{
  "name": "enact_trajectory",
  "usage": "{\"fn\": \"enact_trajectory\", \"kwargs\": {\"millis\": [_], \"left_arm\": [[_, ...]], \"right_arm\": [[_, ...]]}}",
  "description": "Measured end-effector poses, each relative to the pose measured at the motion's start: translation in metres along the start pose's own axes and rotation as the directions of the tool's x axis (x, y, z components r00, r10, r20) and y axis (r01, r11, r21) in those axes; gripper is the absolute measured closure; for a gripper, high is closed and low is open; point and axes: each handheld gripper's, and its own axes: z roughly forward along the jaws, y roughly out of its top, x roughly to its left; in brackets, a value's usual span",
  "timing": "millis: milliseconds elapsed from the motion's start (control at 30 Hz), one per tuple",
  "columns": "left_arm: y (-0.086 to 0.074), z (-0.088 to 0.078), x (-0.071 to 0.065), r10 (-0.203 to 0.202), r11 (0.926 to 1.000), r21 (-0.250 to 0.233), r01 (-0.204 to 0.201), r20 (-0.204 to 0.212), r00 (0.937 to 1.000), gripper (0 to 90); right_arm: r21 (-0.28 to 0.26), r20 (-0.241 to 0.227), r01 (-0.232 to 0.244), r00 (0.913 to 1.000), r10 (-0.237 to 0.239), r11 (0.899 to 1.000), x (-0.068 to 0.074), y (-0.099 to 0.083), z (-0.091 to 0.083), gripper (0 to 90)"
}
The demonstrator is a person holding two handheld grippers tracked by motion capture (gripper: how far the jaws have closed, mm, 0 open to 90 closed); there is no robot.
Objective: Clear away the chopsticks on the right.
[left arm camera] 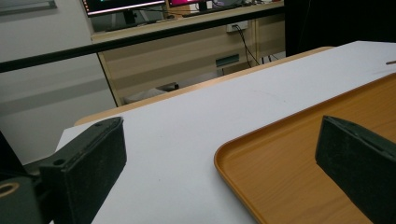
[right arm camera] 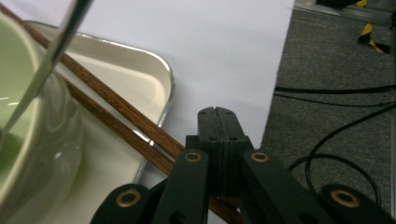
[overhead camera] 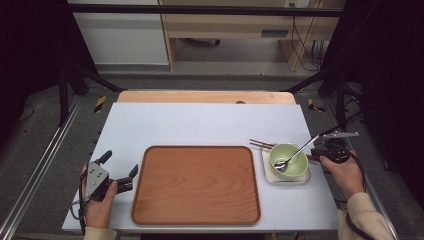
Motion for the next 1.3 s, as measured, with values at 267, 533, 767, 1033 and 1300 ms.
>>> {"fn": "enact_trajectory", "kwargs": {"millis": [267, 533, 767, 1033, 1300], "left_arm": [[0.000, -0.001, 0.001, -0.003, 1.0000, 0.000, 0.003, -0.003, 1.0000, 1.6], [0.000, 0.000, 0.001, -0.004, 1.0000, 0.003, 0.004, 0.001, 1.0000, 1.6], [0.000, 0.000, 0.001, -0.003, 1.0000, -0.001, 0.003, 0.002, 1.0000, 1.6], [-0.001, -0.001, 0.002, -0.017, 0.9998, -0.006, 0.017, 0.000, 0.9999, 1.6], [-0.001, -0.001, 0.003, -0.018, 0.9998, -0.007, 0.018, -0.001, 0.9998, 1.6]], "right_arm": [[0.010, -0.024, 0.023, 0.9994, -0.023, 1.000, 0.006, -0.004, -0.005, 90.0], [-0.002, -0.039, 0.016, 0.9991, -0.016, 1.000, 0.010, -0.007, -0.010, 90.0], [-0.011, -0.045, 0.014, 0.9989, -0.014, 1.000, 0.012, -0.009, -0.011, 90.0], [-0.040, -0.035, -0.008, 0.9994, 0.007, 0.999, 0.008, -0.013, -0.016, 87.8], [-0.073, -0.008, -0.029, 0.9996, 0.028, 0.997, 0.005, -0.019, -0.023, 84.8]]}}
